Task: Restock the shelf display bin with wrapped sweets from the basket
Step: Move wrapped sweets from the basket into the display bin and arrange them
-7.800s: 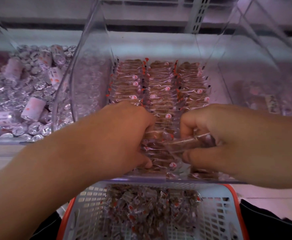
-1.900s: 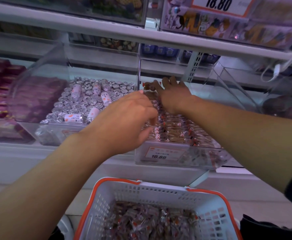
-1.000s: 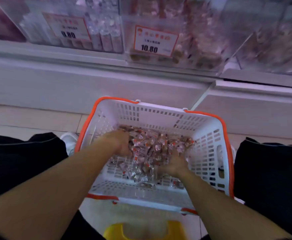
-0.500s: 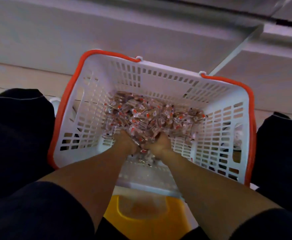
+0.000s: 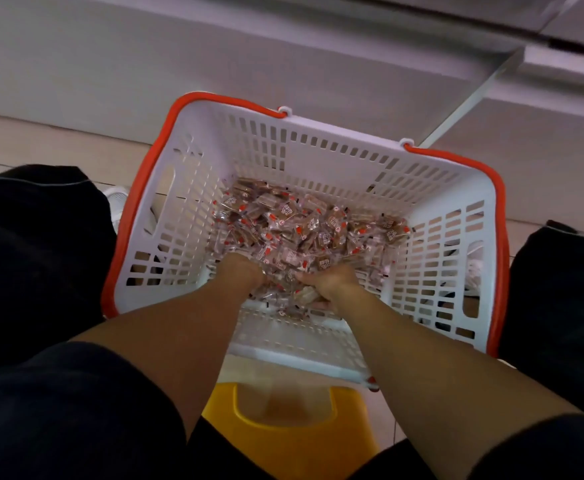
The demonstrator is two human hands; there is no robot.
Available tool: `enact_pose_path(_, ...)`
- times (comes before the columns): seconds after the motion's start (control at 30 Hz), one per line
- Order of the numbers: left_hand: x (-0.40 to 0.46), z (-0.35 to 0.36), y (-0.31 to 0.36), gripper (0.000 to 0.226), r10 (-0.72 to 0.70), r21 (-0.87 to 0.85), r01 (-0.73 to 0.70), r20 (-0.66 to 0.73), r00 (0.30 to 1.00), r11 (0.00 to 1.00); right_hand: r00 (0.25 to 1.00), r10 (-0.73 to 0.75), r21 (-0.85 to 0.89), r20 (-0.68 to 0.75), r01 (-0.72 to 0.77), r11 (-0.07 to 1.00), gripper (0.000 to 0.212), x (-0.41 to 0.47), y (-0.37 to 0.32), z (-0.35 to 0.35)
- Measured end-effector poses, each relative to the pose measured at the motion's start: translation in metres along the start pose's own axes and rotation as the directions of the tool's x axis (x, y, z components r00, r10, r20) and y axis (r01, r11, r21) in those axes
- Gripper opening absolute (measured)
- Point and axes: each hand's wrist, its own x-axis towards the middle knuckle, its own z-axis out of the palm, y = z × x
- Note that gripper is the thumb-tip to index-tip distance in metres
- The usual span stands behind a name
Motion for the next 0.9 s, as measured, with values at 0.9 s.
enact_pose_path(0.9, -0.184, -0.17, 0.147, 0.048, 0.668, -0.553, -0.412, 0.418, 0.615, 0.725, 0.523, -0.842, 0.026, 0.136, 0.847, 0.53, 0.022, -0.236, -0.162, -0.11)
